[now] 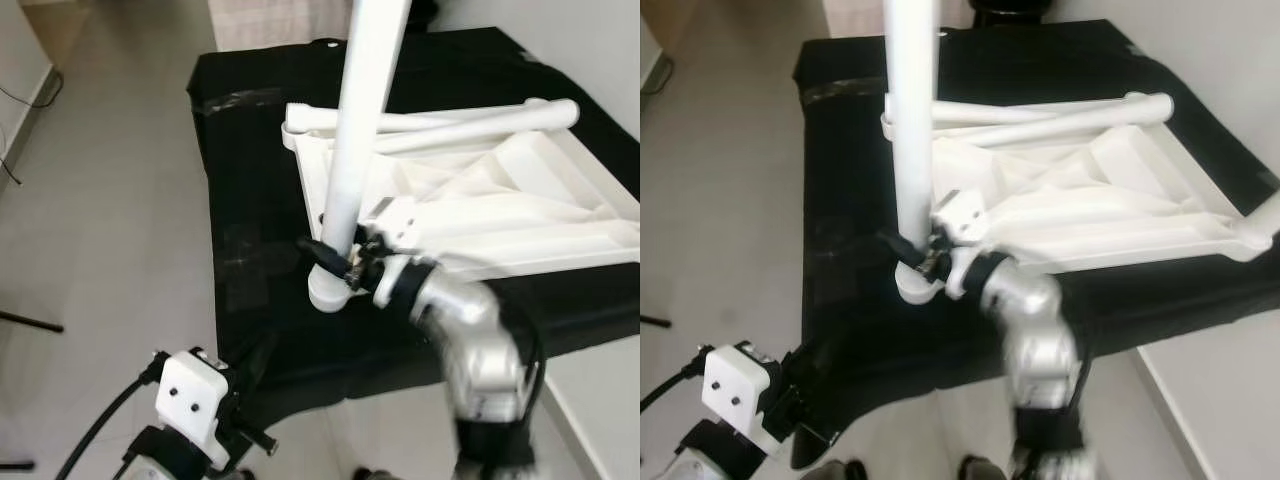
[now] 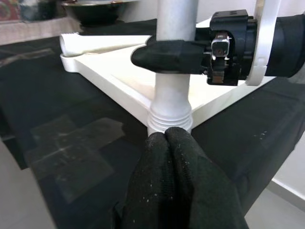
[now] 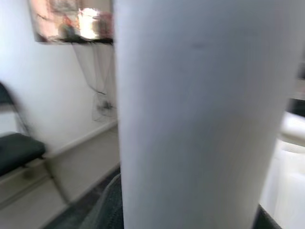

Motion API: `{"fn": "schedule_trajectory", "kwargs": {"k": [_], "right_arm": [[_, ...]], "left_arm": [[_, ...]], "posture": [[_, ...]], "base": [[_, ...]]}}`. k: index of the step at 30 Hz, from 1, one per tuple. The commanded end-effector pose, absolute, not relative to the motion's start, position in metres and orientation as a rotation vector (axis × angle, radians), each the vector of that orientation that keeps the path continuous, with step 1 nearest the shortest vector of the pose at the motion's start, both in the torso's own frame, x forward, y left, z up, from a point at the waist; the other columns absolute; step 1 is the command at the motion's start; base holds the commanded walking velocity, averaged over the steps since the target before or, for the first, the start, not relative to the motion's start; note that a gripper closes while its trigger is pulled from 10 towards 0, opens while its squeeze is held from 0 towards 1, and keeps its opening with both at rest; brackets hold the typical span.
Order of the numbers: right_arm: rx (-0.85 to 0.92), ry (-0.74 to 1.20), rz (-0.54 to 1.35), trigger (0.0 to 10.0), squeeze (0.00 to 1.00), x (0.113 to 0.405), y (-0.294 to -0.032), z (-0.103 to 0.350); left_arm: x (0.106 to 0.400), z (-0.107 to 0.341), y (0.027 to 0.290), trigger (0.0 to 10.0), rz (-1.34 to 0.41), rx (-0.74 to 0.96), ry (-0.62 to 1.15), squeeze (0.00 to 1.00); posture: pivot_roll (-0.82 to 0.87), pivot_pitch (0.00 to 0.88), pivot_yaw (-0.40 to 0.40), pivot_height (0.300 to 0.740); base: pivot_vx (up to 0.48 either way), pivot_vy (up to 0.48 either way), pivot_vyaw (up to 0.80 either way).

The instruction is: Building children table

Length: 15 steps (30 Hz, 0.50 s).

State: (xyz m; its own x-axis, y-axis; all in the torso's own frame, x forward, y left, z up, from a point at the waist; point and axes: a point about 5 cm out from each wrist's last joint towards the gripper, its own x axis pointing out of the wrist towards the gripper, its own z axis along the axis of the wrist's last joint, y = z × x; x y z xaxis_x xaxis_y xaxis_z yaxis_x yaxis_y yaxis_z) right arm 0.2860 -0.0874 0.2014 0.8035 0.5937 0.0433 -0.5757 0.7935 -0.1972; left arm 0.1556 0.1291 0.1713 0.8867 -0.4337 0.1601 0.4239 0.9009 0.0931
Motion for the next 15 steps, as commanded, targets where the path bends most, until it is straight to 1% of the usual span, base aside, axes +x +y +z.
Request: {"fn": "schedule_trajectory", "kwargs": {"k": [1,2,7,8,9,10,12,13,14,15], "right_arm": [[-0.275,0.012,0.54,0.0,0.0,0.288,-0.1,0.179],[-0.284,0.007,0.552,0.0,0.0,0.291,-0.097,0.179],[-0.281,0.017,0.557,0.0,0.0,0.296,-0.091,0.182],[-0.266,0.02,0.578,1.9,0.0,0.296,-0.088,0.185],[-0.255,0.022,0.593,1.9,0.0,0.295,-0.086,0.187],[-0.231,0.016,0.653,10.0,0.0,0.296,-0.082,0.191],[-0.216,0.014,0.677,10.0,0.0,0.293,-0.078,0.194],[-0.176,-0.001,0.744,10.0,0.02,0.293,-0.074,0.201],[-0.176,-0.001,0.744,10.0,0.02,0.293,-0.074,0.201],[-0.117,-0.026,0.874,10.0,1.0,0.292,-0.069,0.21]], "left_arm": [[0.156,0.164,0.132,10.0,-0.445,0.06,-0.147,0.0],[0.158,0.164,0.132,10.0,-0.449,0.062,-0.145,0.0],[0.16,0.163,0.131,10.0,-0.448,0.067,-0.149,0.0],[0.161,0.163,0.132,10.0,-0.441,0.069,-0.151,0.0],[0.161,0.163,0.132,10.0,-0.435,0.07,-0.153,0.0],[0.161,0.163,0.133,10.0,-0.431,0.069,-0.154,0.0],[0.161,0.163,0.133,10.0,-0.428,0.069,-0.155,0.0],[0.161,0.163,0.133,10.0,-0.429,0.069,-0.155,0.0],[0.161,0.163,0.133,10.0,-0.429,0.069,-0.155,0.0],[0.162,0.163,0.133,10.0,-0.43,0.067,-0.155,0.0]], "posture": [[0.02,0.188,-0.018,0.74],[0.03,0.175,-0.02,0.74],[0.03,0.171,-0.019,0.74],[0.02,0.171,-0.019,0.74],[0.02,0.171,-0.019,0.74],[0.02,0.17,-0.02,0.74],[0.02,0.17,-0.02,0.74],[0.02,0.17,-0.02,0.74],[0.02,0.17,-0.02,0.74],[0.02,0.172,-0.02,0.74]], "base": [[0.0,0.0,0.0],[0.0,0.0,0.0],[0.0,0.0,0.0],[0.0,0.0,0.0],[0.0,0.0,0.0],[0.0,0.0,0.0],[0.0,0.0,0.0],[0.0,0.0,0.0],[0.0,0.0,0.0],[0.0,0.0,0.0]]}}
